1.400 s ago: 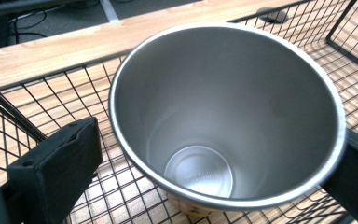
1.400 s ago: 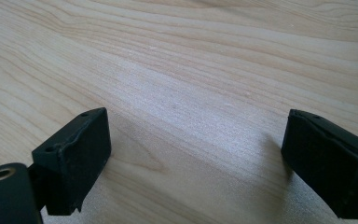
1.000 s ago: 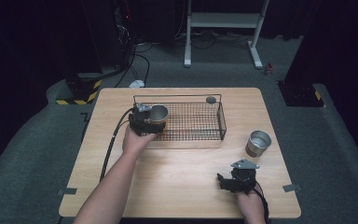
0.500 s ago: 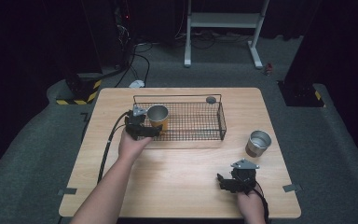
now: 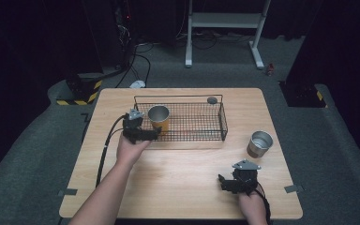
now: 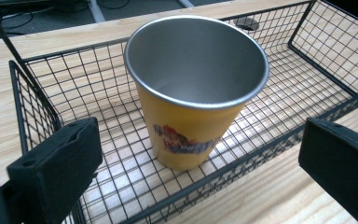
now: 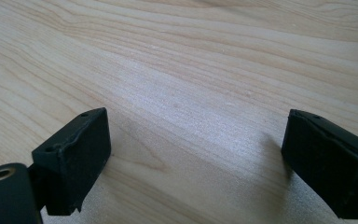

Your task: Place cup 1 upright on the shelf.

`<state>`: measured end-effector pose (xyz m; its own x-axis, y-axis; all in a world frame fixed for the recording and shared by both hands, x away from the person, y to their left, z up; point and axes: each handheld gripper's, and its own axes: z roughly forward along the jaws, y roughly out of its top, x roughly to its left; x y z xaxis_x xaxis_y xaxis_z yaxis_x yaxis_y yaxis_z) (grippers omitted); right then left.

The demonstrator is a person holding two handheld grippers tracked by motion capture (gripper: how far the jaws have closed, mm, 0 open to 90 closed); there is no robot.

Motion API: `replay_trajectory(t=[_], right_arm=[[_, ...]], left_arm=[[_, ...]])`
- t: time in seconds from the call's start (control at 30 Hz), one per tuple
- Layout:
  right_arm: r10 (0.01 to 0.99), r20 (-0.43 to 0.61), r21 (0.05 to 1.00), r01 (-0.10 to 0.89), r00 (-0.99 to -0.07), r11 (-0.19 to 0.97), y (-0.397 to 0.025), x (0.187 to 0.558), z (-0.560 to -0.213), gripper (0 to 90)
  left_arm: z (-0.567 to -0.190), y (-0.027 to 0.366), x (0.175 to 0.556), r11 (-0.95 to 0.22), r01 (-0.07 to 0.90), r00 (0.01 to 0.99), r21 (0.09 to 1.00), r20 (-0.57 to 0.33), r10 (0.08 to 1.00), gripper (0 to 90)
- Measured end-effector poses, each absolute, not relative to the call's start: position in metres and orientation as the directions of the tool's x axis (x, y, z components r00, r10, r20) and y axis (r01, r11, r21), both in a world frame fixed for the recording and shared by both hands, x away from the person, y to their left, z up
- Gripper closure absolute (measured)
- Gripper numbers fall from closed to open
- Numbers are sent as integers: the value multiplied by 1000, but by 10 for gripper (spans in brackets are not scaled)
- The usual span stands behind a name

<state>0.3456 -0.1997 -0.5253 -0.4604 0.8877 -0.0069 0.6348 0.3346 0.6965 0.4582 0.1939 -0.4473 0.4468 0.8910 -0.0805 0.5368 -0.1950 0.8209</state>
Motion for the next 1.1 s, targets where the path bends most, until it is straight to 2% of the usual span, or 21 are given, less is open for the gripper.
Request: replay_trajectory(t=[0.27, 0.7, 1.1], right_arm=[[888, -9, 696, 635, -459, 335, -199, 346, -525, 81], [888, -9, 696, 635, -459, 335, -199, 346, -525, 81], [888, -9, 696, 635, -459, 335, -199, 346, -525, 81]], left_arm=[[-444, 209, 436, -193, 506, 456, 841, -71, 887, 1], [-443, 245, 399, -207, 508, 453, 836, -55, 890, 1], [-458, 267, 364, -222, 542, 463, 810, -68, 884, 3]])
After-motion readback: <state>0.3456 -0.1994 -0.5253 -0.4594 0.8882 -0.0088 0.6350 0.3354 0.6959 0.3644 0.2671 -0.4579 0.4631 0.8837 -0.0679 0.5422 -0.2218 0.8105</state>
